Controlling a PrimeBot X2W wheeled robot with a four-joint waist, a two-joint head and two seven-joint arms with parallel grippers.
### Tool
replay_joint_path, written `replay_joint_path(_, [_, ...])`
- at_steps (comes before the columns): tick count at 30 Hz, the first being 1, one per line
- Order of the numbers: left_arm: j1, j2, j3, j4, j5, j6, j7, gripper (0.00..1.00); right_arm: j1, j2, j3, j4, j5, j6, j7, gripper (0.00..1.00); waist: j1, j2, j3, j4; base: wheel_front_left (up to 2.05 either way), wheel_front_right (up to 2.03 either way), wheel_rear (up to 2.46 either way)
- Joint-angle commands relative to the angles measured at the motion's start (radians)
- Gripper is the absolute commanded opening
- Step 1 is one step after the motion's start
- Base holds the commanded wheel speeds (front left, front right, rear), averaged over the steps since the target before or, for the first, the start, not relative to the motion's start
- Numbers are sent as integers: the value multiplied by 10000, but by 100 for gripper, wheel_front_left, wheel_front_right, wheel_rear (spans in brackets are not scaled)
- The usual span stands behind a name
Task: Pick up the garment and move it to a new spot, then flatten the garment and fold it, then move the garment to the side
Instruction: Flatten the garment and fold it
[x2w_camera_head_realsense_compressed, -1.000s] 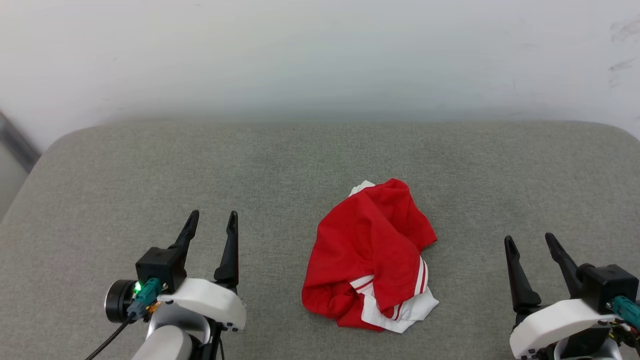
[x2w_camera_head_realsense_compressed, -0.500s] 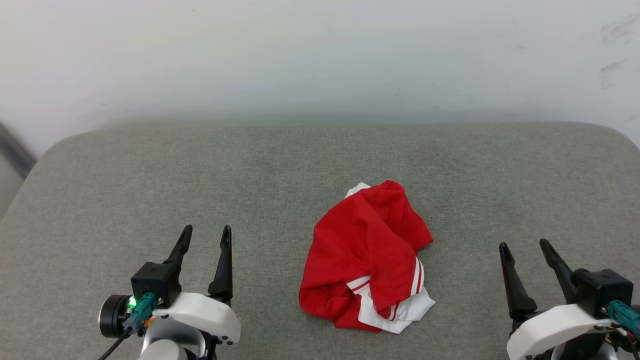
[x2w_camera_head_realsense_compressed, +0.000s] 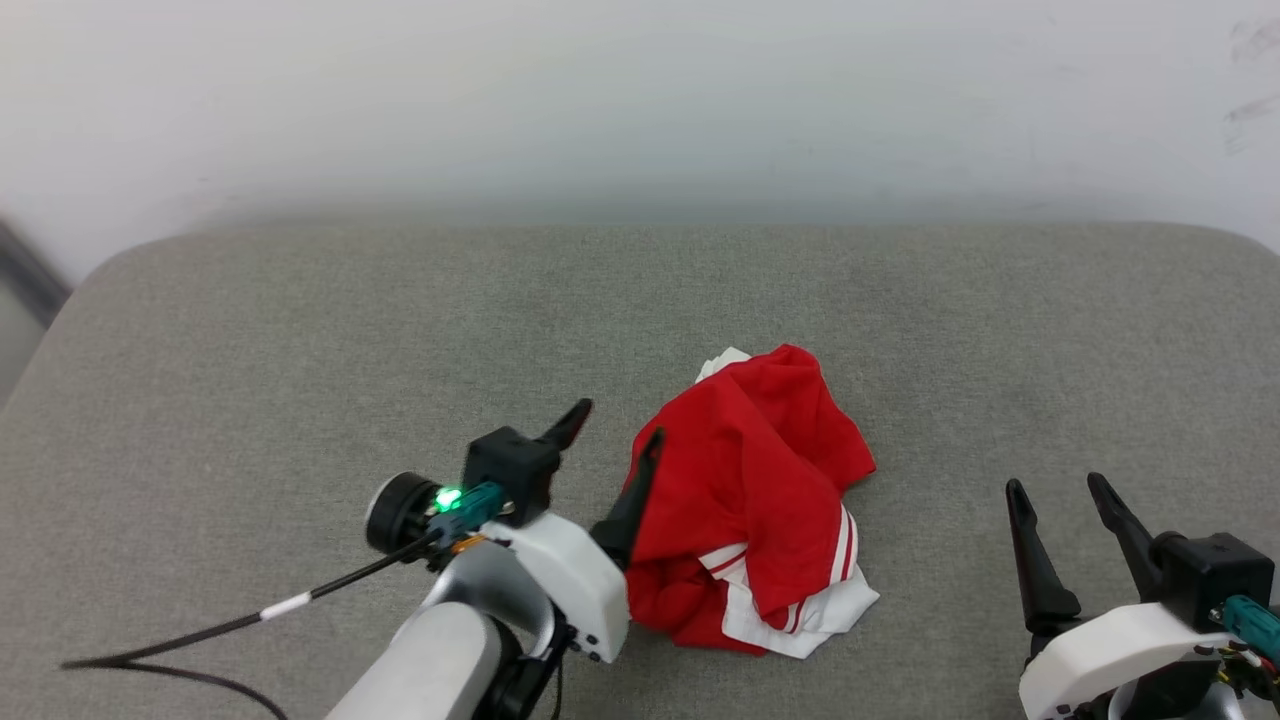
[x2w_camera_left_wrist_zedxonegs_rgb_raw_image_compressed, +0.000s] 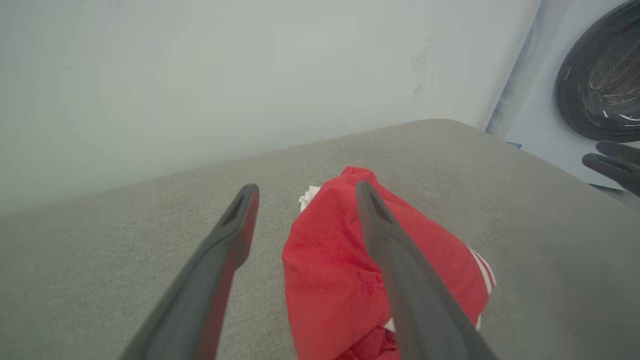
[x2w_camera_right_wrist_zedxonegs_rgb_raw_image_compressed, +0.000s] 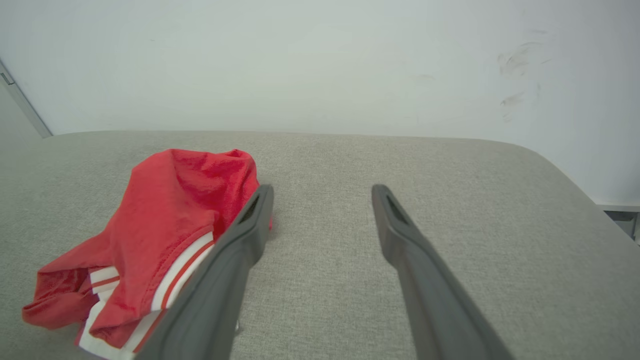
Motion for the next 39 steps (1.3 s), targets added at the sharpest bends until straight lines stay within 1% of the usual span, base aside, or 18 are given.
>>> replay_joint_path(1, [-306,-116,-230,74,-38,-200,449,100,-138,10,7,-38,-16,-10,-32,100,0,0,143,-51,0,0,0])
replay_joint_path(4, [-743,-277,-721,376,-177,-585,1553,100,-259,10,106,-9,-2,-10,-38,100,0,0,329,-203,0,0,0])
replay_joint_path(7, [-1067,-311,-1143,750,-335,-927,2670,100,-368,10,149,46,32,-10,-37,100,0,0,545,-354,0,0,0])
replay_joint_path(13, [-1534,93,-1616,1721,-472,-1296,4537,100,-607,12,179,129,54,-10,-90,100,0,0,1024,-608,0,0,0])
replay_joint_path(14, [-1591,150,-1663,1868,-502,-1349,4759,100,-655,10,199,148,71,-10,-94,100,0,0,1087,-650,0,0,0])
replay_joint_path(18, [-1772,247,-1764,2121,-520,-1461,5000,100,-688,12,183,221,79,-10,-159,100,0,0,1231,-709,0,0,0])
replay_joint_path(20, [-1887,233,-1711,2130,-477,-1452,4728,36,-742,12,162,266,84,-10,-190,100,0,0,1284,-724,0,0,0])
replay_joint_path(21, [-1925,236,-1707,2164,-447,-1445,4615,0,-774,12,156,282,85,-10,-203,100,0,0,1299,-724,0,0,0])
replay_joint_path(25, [-2075,159,-1555,2159,-378,-1357,3973,0,-819,12,126,405,96,-9,-206,100,0,0,1236,-646,0,0,0])
replay_joint_path(27, [-2104,120,-1312,2027,-407,-1194,3484,0,-811,10,101,440,96,-10,-187,100,0,0,1152,-571,0,0,0])
replay_joint_path(28, [-1624,102,-609,1833,-862,-703,2767,0,-785,12,94,473,62,-10,-148,100,0,0,999,-483,0,0,0])
replay_joint_path(31, [-771,201,164,1731,-1476,-131,2246,0,-683,12,54,454,47,-10,-136,100,0,0,873,-387,0,0,0])
replay_joint_path(33, [-120,318,559,1821,-1869,155,2132,0,-588,12,44,423,60,-9,-110,100,0,0,797,-312,0,0,0])
replay_joint_path(36, [814,404,827,2081,-2313,375,2115,0,-477,10,24,397,-1,-10,-53,100,0,0,680,-191,0,0,0])
replay_joint_path(38, [1230,405,845,2209,-2506,340,2125,0,-450,10,8,347,-6,-10,-23,100,0,0,615,-102,0,0,0])
replay_joint_path(39, [1384,394,836,2266,-2563,320,2098,7,-435,10,14,331,-36,-10,-22,100,0,0,584,-64,0,0,0])
